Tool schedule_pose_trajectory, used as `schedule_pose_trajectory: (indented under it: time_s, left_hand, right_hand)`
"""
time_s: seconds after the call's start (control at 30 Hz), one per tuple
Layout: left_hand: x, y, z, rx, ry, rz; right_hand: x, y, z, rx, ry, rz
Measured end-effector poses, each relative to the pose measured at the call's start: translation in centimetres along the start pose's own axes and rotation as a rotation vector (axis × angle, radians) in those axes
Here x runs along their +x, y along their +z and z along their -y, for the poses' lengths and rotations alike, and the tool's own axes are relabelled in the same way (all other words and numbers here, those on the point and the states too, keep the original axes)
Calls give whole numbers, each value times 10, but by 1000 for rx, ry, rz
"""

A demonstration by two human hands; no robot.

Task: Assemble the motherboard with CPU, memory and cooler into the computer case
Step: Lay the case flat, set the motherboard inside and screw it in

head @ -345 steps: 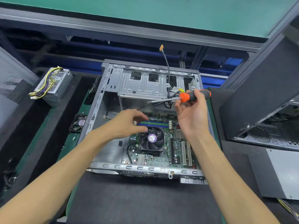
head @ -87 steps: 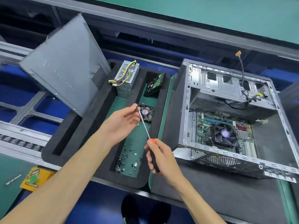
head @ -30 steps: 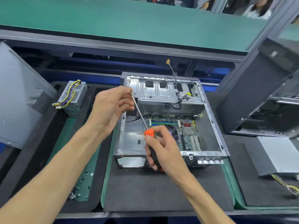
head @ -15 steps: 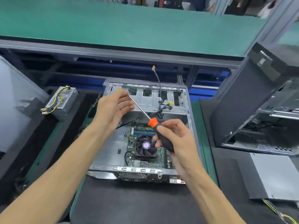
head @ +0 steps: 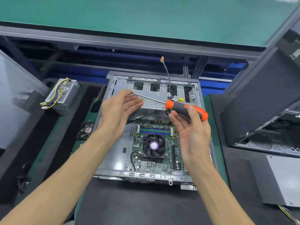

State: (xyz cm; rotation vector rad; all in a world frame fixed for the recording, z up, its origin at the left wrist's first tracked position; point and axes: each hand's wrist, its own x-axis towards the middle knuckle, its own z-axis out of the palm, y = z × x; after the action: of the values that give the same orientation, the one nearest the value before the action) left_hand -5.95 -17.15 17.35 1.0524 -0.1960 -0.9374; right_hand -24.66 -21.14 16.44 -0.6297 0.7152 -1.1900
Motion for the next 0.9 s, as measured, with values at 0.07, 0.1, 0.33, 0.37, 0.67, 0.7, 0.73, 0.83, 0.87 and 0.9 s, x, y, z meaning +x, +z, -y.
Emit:
schedule_pose_trajectory:
  time_s: [0.07, 0.1, 0.33, 0.37, 0.67, 0.7, 0.73, 0.83, 0.87, 0.9]
  left_hand:
    - [0, 0, 0, 24, 22, 35]
    - [0, 1, 0, 36, 29, 62]
    - [7, -8, -2, 68, 19, 228]
    - [9, -12, -2, 102, 1, 248]
    - [-3, -51, 40, 1739, -111, 733]
    - [-5, -53, 46, 1770, -73, 744]
    - [-6, -56, 50, 1794, -30, 749]
    - [-12, -62, 57, 1880, 101, 748]
    - [-16, -63, 60, 1918, 150, 754]
    - [-21, -64, 63, 1946, 171, 763]
  right_hand:
    - [6, 1, -6, 22, 27, -70]
    - [10, 0, -8, 31, 38, -102]
    - [30, 6, -12, 51, 51, -143]
    - [32, 7, -12, 42, 43, -144]
    - [44, 26, -4, -335, -371, 85]
    - [44, 29, -6, -387, -413, 139]
    - [44, 31, -8, -440, -452, 195]
    - [47, 38, -15, -594, -514, 344]
    - [48, 41, -19, -652, -522, 385]
    - [49, 43, -22, -715, -531, 420]
